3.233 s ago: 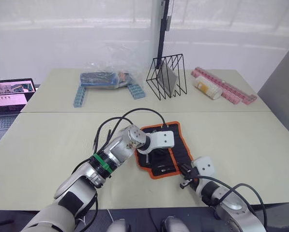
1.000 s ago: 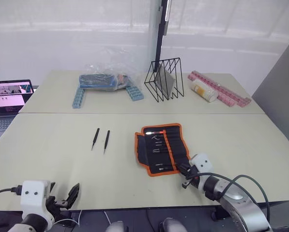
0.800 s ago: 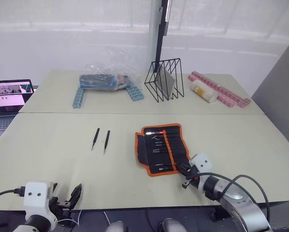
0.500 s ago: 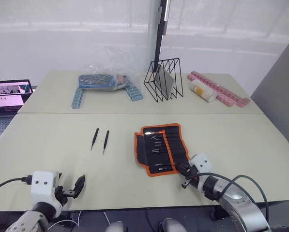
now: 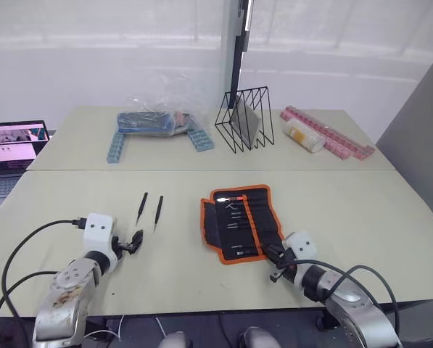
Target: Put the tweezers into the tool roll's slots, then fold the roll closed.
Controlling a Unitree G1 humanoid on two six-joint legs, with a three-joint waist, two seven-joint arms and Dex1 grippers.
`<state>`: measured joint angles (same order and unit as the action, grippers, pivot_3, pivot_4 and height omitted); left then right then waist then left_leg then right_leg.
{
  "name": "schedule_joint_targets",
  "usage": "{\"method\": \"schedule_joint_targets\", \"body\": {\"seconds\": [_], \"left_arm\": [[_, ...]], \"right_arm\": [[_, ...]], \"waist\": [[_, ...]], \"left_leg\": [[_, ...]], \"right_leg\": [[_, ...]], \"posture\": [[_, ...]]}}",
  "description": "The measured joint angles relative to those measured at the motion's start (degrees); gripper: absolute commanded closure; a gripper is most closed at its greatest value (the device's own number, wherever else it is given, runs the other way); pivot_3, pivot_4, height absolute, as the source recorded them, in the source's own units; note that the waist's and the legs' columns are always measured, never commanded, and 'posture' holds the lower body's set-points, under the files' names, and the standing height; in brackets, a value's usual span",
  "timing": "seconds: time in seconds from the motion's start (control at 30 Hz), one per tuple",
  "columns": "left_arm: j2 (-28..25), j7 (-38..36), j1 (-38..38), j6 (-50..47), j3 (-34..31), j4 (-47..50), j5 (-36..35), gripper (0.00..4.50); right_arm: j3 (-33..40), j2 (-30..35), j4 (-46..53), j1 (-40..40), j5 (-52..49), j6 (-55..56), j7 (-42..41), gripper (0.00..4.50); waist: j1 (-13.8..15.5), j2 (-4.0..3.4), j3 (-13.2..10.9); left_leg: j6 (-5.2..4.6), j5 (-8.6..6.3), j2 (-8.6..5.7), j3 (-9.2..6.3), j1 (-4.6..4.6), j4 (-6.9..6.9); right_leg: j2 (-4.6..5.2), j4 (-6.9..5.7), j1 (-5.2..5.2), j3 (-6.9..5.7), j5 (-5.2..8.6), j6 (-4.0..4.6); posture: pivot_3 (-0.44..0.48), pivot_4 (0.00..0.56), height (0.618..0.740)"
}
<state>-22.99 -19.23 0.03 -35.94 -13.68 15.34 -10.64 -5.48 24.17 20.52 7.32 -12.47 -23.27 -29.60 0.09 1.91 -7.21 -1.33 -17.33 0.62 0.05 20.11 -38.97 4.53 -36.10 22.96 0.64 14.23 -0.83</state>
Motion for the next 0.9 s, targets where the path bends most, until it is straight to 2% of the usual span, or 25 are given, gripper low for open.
{"method": "schedule_joint_targets", "body": {"seconds": [0.27,0.3,0.7,0.9], "left_arm": [[0.3,0.8,-6.5,2.1,2.9,-7.5,1.4,0.03],[0.5,0.9,-7.2,2.3,3.1,-8.3,1.5,0.59],[1.2,1.5,-11.0,3.5,6.1,-12.0,2.3,4.47],[1.2,2.0,-10.9,3.6,5.7,-12.0,2.3,4.47]], "right_arm": [[0.3,0.0,1.0,0.2,0.0,-0.9,0.6,4.50],[0.3,0.0,1.3,0.2,0.0,-1.1,0.7,4.50],[0.2,-0.1,2.2,-0.2,0.0,-2.8,1.2,4.50],[0.0,-0.1,2.7,-0.2,0.0,-3.4,1.6,4.50]], "waist": [[0.6,-0.23,0.1],[0.6,-0.24,0.1],[0.5,-0.27,0.1],[0.5,-0.37,0.0]], "left_leg": [[0.02,0.02,0.02,0.00,-0.22,0.00],[0.02,0.02,0.02,0.00,-0.24,0.00],[0.02,0.02,0.04,-0.01,-0.28,0.03],[0.02,0.02,0.07,0.00,-0.28,0.07]], "right_leg": [[-0.10,0.01,-0.20,-0.02,-0.01,0.00],[-0.10,0.01,-0.23,-0.02,-0.01,0.00],[-0.11,0.02,-0.27,-0.02,0.00,-0.02],[-0.11,0.04,-0.27,-0.01,0.00,-0.02]], "posture": [[0.000,0.150,0.724],[0.000,0.150,0.724],[0.000,0.150,0.724],[0.000,0.150,0.724]]}}
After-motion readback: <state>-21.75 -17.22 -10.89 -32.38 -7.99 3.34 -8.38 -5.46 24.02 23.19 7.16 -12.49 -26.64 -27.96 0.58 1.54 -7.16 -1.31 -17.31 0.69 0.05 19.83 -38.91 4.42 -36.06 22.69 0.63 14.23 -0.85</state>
